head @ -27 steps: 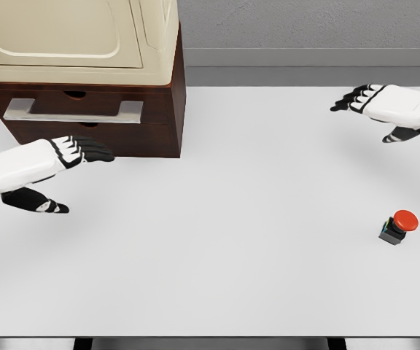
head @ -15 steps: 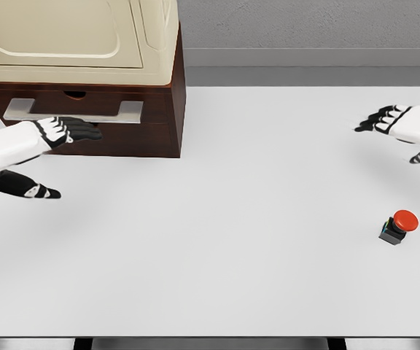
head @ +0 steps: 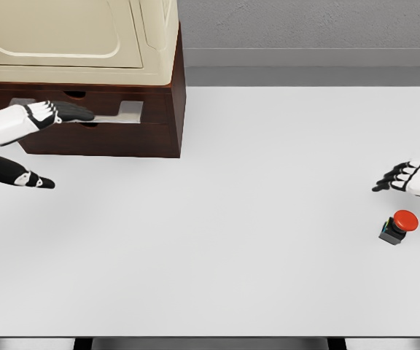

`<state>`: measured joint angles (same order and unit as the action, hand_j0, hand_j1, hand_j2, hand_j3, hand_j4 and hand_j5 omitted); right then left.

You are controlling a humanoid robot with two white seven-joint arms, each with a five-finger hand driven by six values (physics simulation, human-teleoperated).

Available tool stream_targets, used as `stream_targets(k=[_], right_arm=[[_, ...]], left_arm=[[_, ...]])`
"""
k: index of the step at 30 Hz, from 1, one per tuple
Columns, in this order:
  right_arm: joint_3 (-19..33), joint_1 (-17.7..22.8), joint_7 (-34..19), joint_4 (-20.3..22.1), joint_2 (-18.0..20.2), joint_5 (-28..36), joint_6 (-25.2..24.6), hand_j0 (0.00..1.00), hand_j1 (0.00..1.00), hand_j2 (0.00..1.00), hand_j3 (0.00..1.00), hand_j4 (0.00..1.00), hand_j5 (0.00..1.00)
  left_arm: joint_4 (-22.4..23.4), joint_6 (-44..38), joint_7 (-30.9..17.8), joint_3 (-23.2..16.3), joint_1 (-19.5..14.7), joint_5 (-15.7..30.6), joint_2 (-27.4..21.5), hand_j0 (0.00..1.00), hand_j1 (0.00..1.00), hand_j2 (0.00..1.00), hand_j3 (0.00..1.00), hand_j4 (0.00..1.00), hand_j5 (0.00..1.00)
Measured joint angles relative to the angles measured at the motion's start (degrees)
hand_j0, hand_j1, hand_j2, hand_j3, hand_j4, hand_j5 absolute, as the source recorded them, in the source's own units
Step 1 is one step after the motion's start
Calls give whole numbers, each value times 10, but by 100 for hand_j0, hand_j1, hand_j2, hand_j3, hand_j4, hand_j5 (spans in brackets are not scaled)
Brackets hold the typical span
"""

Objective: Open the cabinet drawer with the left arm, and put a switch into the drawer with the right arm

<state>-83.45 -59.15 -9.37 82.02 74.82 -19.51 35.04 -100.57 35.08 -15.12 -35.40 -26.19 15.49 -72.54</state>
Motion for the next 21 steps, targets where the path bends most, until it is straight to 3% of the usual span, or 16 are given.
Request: stream_targets(k=[15, 21], right_arm=[[-24, -2, -2, 13, -10, -3, 0, 100, 100, 100, 100, 100, 100], [-22, -3, -2, 26, -5, -3, 0, 100, 100, 100, 100, 100, 100]], left_arm=[[7, 0, -65, -4, -11, 31, 25, 100, 100, 100, 100, 100, 100], [12, 0, -69, -8, -16, 56, -9, 100, 100, 100, 100, 100, 100]])
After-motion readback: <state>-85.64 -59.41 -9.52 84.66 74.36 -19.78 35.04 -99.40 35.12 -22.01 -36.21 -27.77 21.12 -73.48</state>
